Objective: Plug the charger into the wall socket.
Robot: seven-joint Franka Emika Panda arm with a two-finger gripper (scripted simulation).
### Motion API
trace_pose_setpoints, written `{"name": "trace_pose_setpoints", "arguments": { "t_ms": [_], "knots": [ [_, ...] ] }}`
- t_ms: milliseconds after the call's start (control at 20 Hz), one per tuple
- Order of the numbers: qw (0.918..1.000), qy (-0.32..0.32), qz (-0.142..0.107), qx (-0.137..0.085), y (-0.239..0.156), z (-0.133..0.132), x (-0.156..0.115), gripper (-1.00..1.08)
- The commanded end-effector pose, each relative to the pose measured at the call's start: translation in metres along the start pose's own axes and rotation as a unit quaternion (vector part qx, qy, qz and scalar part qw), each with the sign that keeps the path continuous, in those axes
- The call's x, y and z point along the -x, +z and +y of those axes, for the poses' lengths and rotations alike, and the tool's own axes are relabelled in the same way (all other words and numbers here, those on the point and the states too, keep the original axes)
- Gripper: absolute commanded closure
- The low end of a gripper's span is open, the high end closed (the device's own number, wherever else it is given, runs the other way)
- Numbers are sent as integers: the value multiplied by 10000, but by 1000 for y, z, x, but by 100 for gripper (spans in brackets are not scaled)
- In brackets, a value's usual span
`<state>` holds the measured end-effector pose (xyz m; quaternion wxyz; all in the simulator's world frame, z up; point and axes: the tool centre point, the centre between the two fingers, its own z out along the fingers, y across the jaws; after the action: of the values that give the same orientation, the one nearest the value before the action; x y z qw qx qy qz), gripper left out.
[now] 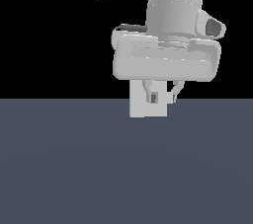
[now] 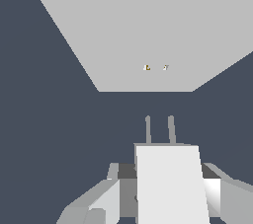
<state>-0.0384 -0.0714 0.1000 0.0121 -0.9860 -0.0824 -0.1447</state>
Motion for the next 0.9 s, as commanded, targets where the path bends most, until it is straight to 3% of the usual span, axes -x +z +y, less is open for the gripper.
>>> {"name": "trace_pose_setpoints", "arguments": {
  "t_ms": [0,850],
  "knots": [
    [10000,2,1,1,0,0,-1,108],
    [10000,0,-2,6,14,0,-46,108]
  ]
}}
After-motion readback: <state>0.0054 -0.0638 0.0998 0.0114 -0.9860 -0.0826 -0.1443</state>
